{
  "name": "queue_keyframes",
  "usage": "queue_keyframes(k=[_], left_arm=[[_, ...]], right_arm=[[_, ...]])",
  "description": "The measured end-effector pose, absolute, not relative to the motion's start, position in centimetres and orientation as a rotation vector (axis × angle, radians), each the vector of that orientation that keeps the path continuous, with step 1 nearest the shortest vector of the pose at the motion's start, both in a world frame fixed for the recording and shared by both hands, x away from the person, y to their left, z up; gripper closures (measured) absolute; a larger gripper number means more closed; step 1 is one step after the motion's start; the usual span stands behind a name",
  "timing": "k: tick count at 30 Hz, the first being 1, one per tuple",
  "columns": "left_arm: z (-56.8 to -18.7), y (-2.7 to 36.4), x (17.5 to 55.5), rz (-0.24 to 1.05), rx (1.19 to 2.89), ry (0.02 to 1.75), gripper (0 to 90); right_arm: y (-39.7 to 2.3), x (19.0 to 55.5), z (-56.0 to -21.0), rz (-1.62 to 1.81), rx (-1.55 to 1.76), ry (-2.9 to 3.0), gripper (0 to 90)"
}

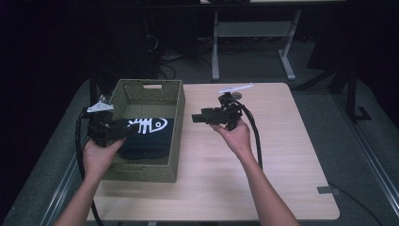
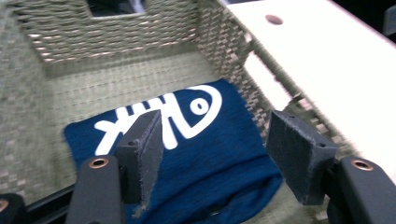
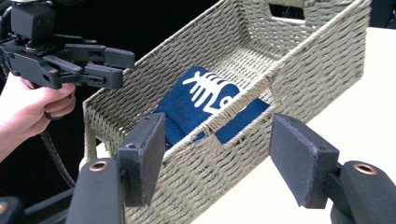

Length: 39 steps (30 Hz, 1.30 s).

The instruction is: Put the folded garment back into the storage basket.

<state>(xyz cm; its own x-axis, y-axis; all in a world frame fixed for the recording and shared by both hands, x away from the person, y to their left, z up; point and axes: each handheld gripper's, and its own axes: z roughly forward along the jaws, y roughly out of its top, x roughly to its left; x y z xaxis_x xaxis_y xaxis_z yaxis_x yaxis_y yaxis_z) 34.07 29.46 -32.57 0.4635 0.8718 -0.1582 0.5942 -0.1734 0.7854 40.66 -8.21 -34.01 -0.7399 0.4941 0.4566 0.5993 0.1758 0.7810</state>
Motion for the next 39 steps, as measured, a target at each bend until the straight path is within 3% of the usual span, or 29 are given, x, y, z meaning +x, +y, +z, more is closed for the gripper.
queue_keyframes(k=[17, 39], left_arm=[[-32.6, 24.6, 34.0, 0.391, 1.911, 1.146, 26.7], [-33.0, 19.9, 33.4, 0.348, 1.936, 1.056, 21.6]], right_arm=[[-14.3, 39.0, -33.8, -1.655, -1.165, -2.340, 33.9], [-19.0, 37.9, -34.5, -1.647, -1.279, -2.329, 29.4]])
